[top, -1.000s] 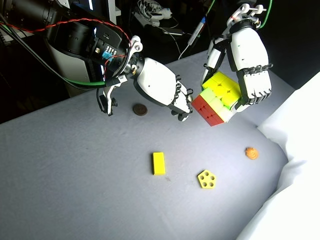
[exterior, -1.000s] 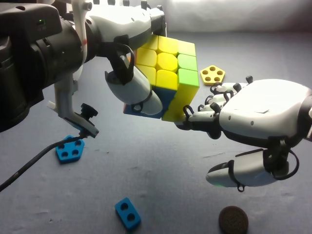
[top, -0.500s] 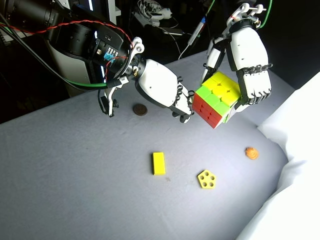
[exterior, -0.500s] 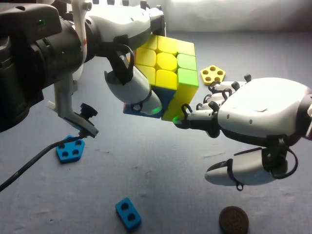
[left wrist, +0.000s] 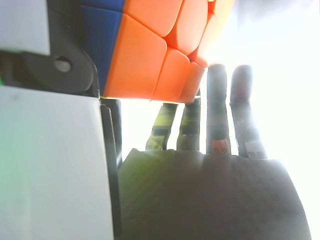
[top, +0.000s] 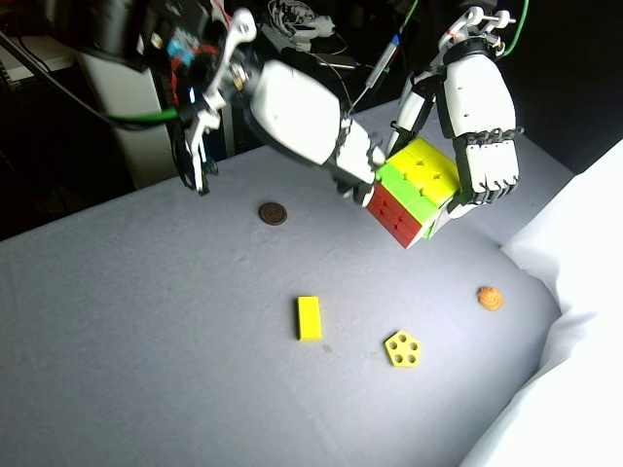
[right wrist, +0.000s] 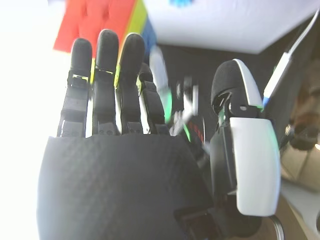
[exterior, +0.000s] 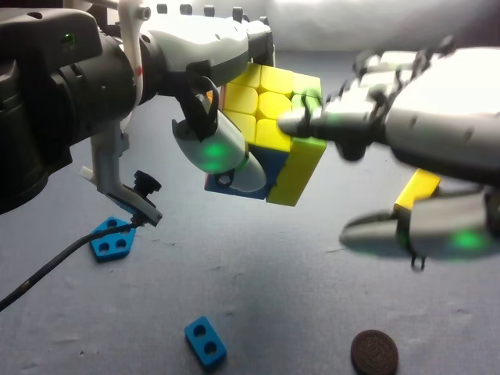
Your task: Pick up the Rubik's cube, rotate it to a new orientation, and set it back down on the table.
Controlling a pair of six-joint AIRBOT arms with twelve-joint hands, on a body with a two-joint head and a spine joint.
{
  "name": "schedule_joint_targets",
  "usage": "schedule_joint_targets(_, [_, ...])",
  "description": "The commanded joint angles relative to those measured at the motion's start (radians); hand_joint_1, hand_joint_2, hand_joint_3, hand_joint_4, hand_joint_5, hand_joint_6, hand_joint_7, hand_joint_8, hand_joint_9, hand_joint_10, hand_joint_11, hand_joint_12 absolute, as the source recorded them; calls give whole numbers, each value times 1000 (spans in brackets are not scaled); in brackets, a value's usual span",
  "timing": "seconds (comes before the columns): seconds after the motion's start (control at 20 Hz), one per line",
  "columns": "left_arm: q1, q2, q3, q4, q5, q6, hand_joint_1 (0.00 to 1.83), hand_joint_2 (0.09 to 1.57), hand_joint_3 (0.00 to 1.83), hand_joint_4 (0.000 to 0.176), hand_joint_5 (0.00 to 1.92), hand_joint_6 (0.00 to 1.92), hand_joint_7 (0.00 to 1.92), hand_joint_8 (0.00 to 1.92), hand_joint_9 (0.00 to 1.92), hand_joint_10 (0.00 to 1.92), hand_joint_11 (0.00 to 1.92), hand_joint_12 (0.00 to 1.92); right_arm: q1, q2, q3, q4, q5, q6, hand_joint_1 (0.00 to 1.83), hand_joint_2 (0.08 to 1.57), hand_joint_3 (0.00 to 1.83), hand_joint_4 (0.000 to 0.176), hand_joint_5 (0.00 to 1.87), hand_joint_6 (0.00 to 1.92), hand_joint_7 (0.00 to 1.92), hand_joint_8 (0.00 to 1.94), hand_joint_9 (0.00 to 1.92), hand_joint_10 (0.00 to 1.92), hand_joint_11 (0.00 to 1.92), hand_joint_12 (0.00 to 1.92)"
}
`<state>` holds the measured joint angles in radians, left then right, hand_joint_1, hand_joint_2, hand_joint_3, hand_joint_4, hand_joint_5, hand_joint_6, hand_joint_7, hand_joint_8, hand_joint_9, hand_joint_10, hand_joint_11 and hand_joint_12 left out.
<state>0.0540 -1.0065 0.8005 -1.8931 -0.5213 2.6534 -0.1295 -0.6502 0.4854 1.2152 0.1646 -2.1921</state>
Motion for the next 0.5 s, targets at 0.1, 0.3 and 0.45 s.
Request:
schedule_joint_targets(0.1, [1, 4, -3, 49, 37, -8, 1059, 952, 0, 0, 104, 1790, 0, 1885, 44, 1921, 45, 1921, 51, 18, 13, -16, 24, 13, 450, 1200, 0, 0, 134, 7, 260, 1322, 188, 1302, 0, 1000])
schedule_joint_targets(0.3, [36, 3, -3, 79, 59, -28, 1081, 948, 0, 0, 121, 1757, 0, 1891, 74, 1921, 48, 1921, 44, 8, 73, -16, 63, -21, 446, 1200, 1, 0, 135, 1, 261, 1320, 188, 1304, 0, 1019])
schedule_joint_targets(0.45, [69, -3, -3, 157, 65, -103, 1065, 923, 0, 2, 121, 1785, 0, 1907, 53, 1921, 35, 1921, 20, -9, 116, -17, 68, -32, 445, 1202, 1, 0, 156, 5, 263, 1329, 191, 1322, 0, 1064])
